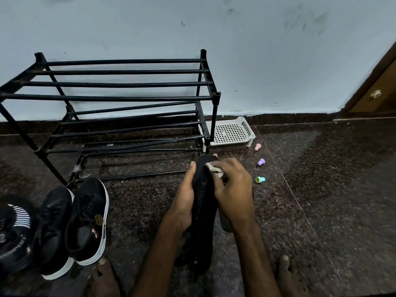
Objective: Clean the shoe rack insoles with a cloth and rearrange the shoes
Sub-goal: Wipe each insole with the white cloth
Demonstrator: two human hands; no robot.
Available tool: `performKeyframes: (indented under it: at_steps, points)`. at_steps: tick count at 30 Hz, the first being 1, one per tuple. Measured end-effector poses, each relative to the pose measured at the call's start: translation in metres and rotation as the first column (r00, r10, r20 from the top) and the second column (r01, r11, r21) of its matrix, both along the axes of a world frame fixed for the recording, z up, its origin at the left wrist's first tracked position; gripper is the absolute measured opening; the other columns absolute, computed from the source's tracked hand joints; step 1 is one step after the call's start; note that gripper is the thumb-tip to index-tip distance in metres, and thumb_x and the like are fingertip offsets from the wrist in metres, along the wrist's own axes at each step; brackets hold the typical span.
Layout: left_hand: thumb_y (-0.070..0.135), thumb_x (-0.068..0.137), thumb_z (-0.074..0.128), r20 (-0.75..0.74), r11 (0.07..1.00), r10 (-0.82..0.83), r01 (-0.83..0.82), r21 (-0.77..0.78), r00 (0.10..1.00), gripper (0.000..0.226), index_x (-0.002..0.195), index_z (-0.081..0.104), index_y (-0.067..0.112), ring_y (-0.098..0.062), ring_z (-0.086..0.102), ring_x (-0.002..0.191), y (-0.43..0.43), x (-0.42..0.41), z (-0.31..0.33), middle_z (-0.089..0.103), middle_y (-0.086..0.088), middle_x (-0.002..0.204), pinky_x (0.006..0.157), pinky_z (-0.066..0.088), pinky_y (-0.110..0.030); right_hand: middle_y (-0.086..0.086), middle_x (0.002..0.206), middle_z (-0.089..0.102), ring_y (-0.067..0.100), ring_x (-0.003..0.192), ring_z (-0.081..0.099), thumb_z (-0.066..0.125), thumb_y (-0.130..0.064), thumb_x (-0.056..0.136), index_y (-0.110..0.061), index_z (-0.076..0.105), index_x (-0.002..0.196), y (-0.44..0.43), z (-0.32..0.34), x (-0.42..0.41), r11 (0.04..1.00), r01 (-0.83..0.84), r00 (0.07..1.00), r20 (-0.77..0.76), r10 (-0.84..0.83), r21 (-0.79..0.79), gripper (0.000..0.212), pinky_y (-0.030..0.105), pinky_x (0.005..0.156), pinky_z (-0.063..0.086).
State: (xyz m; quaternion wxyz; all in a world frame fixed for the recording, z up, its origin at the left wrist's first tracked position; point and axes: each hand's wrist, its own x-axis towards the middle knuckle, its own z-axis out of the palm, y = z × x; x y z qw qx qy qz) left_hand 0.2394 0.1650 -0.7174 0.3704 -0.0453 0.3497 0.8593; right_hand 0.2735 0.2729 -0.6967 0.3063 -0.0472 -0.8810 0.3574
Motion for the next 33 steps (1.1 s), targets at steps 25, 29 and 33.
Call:
performKeyframes:
  at_steps: [25, 29, 33]
  points:
    - [0.054, 0.098, 0.039, 0.018, 0.999, 0.032, -0.032, 0.019, 0.999, 0.060, 0.129, 0.064, 0.009, -0.023, 0.066, 0.106, 0.000, -0.003, 0.000, 0.069, -0.012, 0.118, 0.099, 0.047, -0.034, 0.001, 0.100, 0.066, 0.020, 0.096, 0.064, 0.068, 0.001, 0.080, -0.010, 0.072, 0.101, 0.004, -0.004, 0.000, 1.000, 0.012, 1.000, -0.021, -0.011, 0.023, 0.024, 0.040, 0.084, 0.054]
    - [0.046, 0.100, 0.040, -0.006, 0.999, 0.012, -0.012, -0.030, 1.000, 0.052, 0.125, 0.063, 0.007, -0.020, 0.067, 0.098, 0.009, 0.001, 0.003, 0.071, -0.011, 0.106, 0.089, 0.053, -0.029, 0.004, 0.101, 0.065, 0.021, 0.095, 0.063, 0.066, 0.001, 0.081, -0.007, 0.072, 0.106, -0.010, 0.007, -0.007, 0.997, 0.071, 0.991, -0.116, -0.069, 0.009, 0.027, 0.036, 0.085, 0.053]
    - [0.047, 0.099, 0.042, 0.021, 0.999, 0.039, -0.039, 0.016, 0.999, 0.049, 0.108, 0.071, 0.008, -0.019, 0.070, 0.090, 0.007, 0.000, -0.003, 0.072, -0.010, 0.097, 0.078, 0.057, -0.028, -0.001, 0.100, 0.066, 0.016, 0.096, 0.062, 0.066, 0.001, 0.080, -0.010, 0.073, 0.101, -0.010, 0.011, -0.007, 0.989, -0.144, 0.989, -0.030, 0.146, 0.041, 0.025, 0.027, 0.086, 0.049]
